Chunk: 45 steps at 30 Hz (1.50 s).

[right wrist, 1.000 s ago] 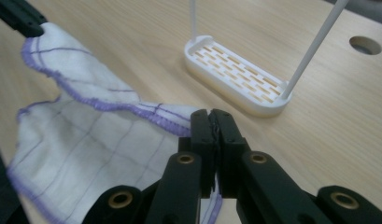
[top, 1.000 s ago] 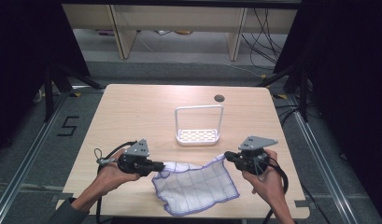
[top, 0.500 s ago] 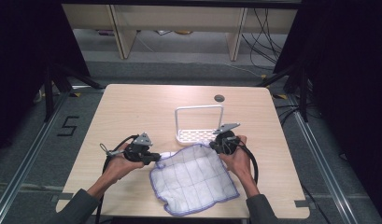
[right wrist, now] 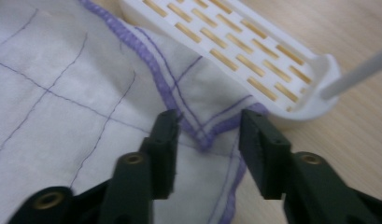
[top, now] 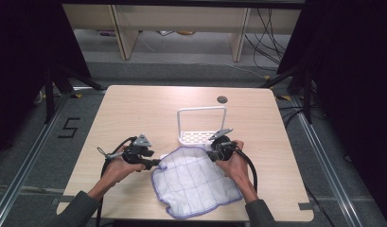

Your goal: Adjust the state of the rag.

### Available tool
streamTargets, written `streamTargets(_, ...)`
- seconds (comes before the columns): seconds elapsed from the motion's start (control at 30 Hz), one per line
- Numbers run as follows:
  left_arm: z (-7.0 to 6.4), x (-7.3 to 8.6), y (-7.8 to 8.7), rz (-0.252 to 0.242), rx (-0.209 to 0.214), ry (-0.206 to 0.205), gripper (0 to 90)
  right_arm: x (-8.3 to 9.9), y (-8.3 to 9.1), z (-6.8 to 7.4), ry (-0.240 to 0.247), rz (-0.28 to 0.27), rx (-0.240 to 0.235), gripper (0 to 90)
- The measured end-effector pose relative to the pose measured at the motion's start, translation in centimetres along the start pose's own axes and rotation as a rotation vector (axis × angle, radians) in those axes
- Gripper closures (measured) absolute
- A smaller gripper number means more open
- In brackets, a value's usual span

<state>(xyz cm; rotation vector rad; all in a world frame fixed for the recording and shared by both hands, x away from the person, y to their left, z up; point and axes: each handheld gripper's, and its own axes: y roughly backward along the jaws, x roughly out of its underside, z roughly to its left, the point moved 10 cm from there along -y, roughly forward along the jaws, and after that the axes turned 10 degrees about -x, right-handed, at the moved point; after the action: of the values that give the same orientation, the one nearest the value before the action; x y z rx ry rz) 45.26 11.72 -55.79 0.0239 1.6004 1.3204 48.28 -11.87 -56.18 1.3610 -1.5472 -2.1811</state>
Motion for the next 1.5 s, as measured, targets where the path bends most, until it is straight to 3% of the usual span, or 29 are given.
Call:
streamTargets(0.07, -0.3, -0.1, 1.3, -0.027, -0.015, -0.019, 49.3, 0.3, 1.9, 0.4, -0.004, -0.022, 0.017, 50.3)
streamTargets(0.13, -0.6, -0.1, 2.1, -0.047, -0.015, -0.030, 47.8, 0.8, 3.3, 1.0, -0.017, -0.052, -0.007, 49.1)
streamTargets(0.17, -0.8, -0.1, 2.7, -0.054, -0.011, -0.039, 47.4, 1.9, 4.5, 1.7, -0.034, -0.048, -0.020, 47.2)
streamTargets(0.2, -0.8, -0.1, 2.7, -0.054, -0.011, -0.039, 47.2, 1.9, 4.5, 1.7, -0.034, -0.048, -0.020, 47.2)
streamTargets(0.33, -1.0, 0.0, 3.4, -0.061, -0.010, -0.043, 46.5, 5.6, 6.6, 3.7, -0.083, -0.025, -0.047, 46.1)
streamTargets(0.37, -1.0, 0.1, 3.4, -0.059, -0.005, -0.041, 44.8, 7.4, 7.4, 4.0, -0.085, -0.021, -0.039, 46.1)
streamTargets(0.4, -1.0, 0.1, 3.2, -0.057, -0.011, -0.026, 44.8, 7.4, 7.4, 4.0, -0.085, -0.021, -0.039, 46.1)
streamTargets(0.5, -1.0, 0.3, 2.9, -0.040, -0.009, -0.019, 41.6, 10.4, 8.1, 4.5, -0.095, -0.015, -0.027, 46.2)
streamTargets(0.53, -1.2, 0.4, 2.8, -0.035, -0.005, -0.004, 41.6, 10.4, 8.1, 4.5, -0.095, -0.015, -0.027, 46.2)
streamTargets(0.57, -1.6, 0.6, 2.8, -0.032, -0.001, 0.001, 41.1, 11.7, 8.1, 4.6, -0.122, 0.002, -0.012, 47.1)
streamTargets(0.67, -3.2, 1.4, 3.1, -0.034, 0.033, -0.003, 41.4, 12.3, 7.8, 4.8, -0.128, -0.009, -0.023, 48.4)
streamTargets(0.73, -4.7, 2.3, 3.7, -0.030, 0.061, -0.005, 41.9, 13.0, 7.7, 5.2, -0.134, 0.022, -0.038, 50.0)
streamTargets(0.9, -8.2, 3.0, 5.2, -0.055, 0.149, -0.006, 43.9, 13.3, 7.7, 5.2, -0.133, 0.019, -0.044, 55.3)
streamTargets(0.93, -9.2, 2.9, 5.4, -0.075, 0.179, 0.030, 44.2, 13.3, 7.7, 5.3, -0.131, 0.012, -0.048, 56.5)
streamTargets(1.03, -11.2, 3.6, 5.6, -0.058, 0.214, 0.021, 44.7, 13.6, 7.5, 5.5, -0.147, 0.021, -0.062, 57.8)
streamTargets(1.13, -12.9, 4.1, 5.5, -0.040, 0.252, -0.016, 45.8, 13.6, 7.5, 5.7, -0.138, 0.018, -0.077, 65.6)
streamTargets(1.27, -13.4, 4.4, 4.7, -0.027, 0.216, -0.076, 50.8, 13.4, 7.4, 6.3, -0.122, -0.014, -0.105, 83.5)
streamTargets(1.33, -13.1, 4.7, 4.1, -0.014, 0.202, -0.115, 61.5, 13.6, 7.5, 6.5, -0.090, 0.003, -0.107, 86.6)
streamTargets(1.4, -13.5, 4.6, 3.7, -0.036, 0.209, -0.132, 80.1, 13.6, 7.7, 6.9, -0.078, 0.012, -0.108, 87.4)
streamTargets(1.43, -13.6, 4.5, 3.6, -0.045, 0.201, -0.152, 84.3, 13.5, 7.7, 7.1, -0.067, -0.001, -0.112, 87.6)
streamTargets(1.5, -13.4, 4.8, 4.0, -0.021, 0.228, -0.211, 86.0, 13.7, 8.0, 7.5, -0.053, 0.011, -0.113, 87.7)
